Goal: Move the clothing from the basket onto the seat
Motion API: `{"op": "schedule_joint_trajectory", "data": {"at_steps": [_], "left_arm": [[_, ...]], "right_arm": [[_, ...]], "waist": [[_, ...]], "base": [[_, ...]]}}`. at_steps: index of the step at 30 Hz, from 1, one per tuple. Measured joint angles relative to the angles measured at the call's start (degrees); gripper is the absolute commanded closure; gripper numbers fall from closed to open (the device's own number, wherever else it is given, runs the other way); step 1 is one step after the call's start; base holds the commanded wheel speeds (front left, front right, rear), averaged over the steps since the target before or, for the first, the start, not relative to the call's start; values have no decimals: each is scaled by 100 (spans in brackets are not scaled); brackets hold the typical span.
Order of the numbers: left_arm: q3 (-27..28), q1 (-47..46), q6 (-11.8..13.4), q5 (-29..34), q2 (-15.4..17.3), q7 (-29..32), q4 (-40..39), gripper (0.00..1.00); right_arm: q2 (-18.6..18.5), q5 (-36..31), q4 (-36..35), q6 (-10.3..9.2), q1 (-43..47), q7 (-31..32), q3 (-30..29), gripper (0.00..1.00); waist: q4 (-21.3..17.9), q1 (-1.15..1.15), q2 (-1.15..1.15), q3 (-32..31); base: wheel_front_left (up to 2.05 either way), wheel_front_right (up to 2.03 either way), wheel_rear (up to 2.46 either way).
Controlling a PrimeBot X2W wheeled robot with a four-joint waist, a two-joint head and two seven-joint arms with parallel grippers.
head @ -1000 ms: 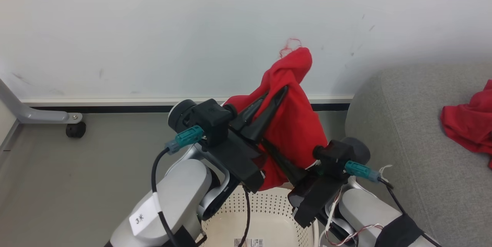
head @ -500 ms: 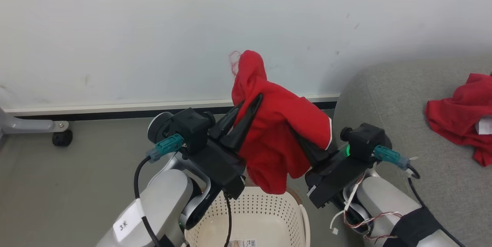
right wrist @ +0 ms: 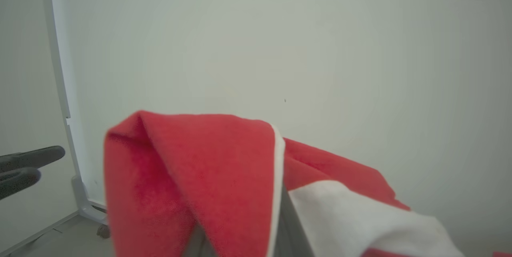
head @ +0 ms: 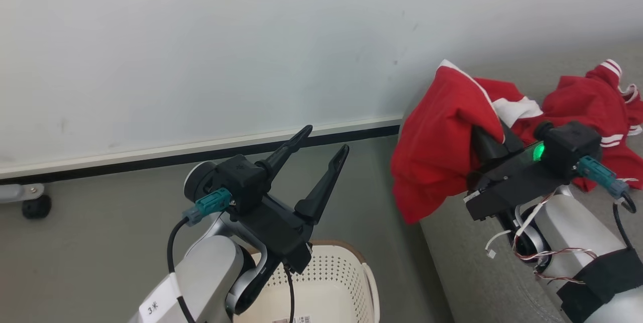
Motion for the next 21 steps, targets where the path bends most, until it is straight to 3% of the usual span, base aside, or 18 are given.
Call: {"op": "schedule_joint_trajectory", "data": {"at_steps": [12,21], "left_arm": [[-48,82,23,4,70,79,-249,0],[-112,183,51,58,160,108,-404,0]], "right_arm": [[-439,-345,-958,-287,477,-1,-594,100],[-499,-375,-1397,-449,1080,-1,-927,100]], "waist": [[-905,0,0,79],[-1594,0,0,194]], "base": [[0,0,0],[0,0,0]]}}
